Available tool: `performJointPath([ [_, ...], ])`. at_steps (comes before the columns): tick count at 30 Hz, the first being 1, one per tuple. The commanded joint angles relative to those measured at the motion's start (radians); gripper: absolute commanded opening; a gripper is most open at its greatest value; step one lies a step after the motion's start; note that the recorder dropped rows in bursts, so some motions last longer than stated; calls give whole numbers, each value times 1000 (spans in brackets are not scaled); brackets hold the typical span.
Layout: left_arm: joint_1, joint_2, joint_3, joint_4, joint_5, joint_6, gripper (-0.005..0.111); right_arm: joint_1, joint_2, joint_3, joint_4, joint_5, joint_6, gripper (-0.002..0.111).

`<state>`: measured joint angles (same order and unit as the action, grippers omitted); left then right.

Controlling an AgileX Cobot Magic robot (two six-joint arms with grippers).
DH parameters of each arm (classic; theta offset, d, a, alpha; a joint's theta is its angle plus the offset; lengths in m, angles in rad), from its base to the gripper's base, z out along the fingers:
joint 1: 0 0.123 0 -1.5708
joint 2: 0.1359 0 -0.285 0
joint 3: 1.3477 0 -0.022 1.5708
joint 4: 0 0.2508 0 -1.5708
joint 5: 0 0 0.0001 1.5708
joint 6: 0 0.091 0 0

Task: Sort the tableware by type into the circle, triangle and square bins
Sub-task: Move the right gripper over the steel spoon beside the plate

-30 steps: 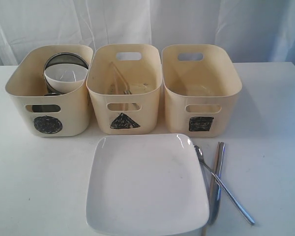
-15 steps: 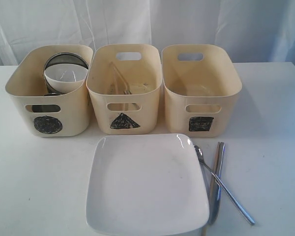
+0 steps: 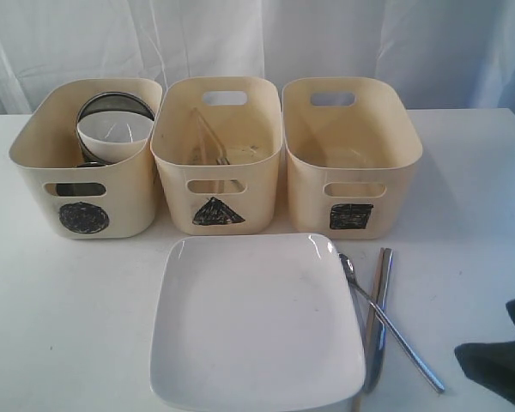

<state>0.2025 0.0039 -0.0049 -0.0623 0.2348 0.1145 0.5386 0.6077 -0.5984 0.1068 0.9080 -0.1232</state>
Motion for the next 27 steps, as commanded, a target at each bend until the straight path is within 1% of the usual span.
performJointPath([
  [1, -6, -4, 5, -11, -3, -3, 0, 1, -6, 84, -39, -96, -12, 58],
  [8, -6, -4, 5, -11, -3, -3, 0, 1, -6, 207, -39, -324, -12, 58],
  [11, -6, -4, 5, -11, -3, -3, 0, 1, -6, 262, -39, -394, -12, 58],
  [22, -6, -4, 5, -11, -3, -3, 0, 1, -6, 335, -39, -532, -14, 58],
  [27, -6, -4, 5, -11, -3, -3, 0, 1, -4, 366, -39, -585, -59, 58],
])
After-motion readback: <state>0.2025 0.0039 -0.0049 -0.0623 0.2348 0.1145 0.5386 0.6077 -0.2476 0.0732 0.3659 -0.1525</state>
